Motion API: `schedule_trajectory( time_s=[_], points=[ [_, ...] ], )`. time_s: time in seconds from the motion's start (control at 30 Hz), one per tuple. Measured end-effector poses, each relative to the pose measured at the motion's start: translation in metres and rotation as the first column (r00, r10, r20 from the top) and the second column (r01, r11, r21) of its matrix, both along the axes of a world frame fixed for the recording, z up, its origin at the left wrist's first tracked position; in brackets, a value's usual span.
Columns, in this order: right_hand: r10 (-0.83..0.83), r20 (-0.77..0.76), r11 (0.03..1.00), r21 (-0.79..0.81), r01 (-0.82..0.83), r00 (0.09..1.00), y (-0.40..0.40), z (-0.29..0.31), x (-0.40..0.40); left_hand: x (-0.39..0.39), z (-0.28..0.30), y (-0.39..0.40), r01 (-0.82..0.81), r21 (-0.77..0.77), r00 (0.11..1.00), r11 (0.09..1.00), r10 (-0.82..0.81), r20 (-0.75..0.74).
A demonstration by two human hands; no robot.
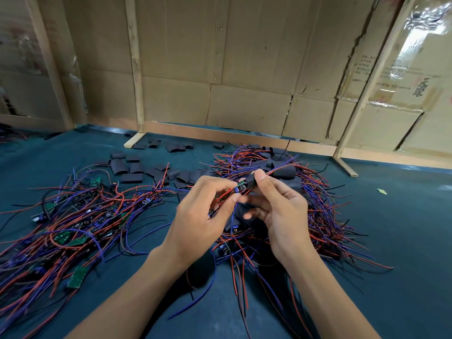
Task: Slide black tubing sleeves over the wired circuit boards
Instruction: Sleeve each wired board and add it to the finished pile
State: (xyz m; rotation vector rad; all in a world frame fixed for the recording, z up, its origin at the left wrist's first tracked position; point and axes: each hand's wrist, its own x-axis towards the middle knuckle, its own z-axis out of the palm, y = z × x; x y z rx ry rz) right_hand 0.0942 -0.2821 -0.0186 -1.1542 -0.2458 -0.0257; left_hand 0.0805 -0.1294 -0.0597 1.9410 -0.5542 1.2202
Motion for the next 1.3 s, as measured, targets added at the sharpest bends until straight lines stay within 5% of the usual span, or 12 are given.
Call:
schedule_trajectory(
  time_s=[0.43, 1.3],
  points=[
    [0.058, -0.02, 0.998, -0.009, -0.058, 0.998, -0.001, 0.003, -0.002, -0.002, 0.004, 0.0, -0.023, 0.056, 0.998, 0.998, 0.02, 0.058],
    [0.068, 0.043, 0.995, -0.075, -0.065, 0.997, -0.003, -0.009, 0.011, -0.007, 0.0, -0.009, -0.031, -0.078, 0.999, 0.997, 0.032, 0.012]
  ],
)
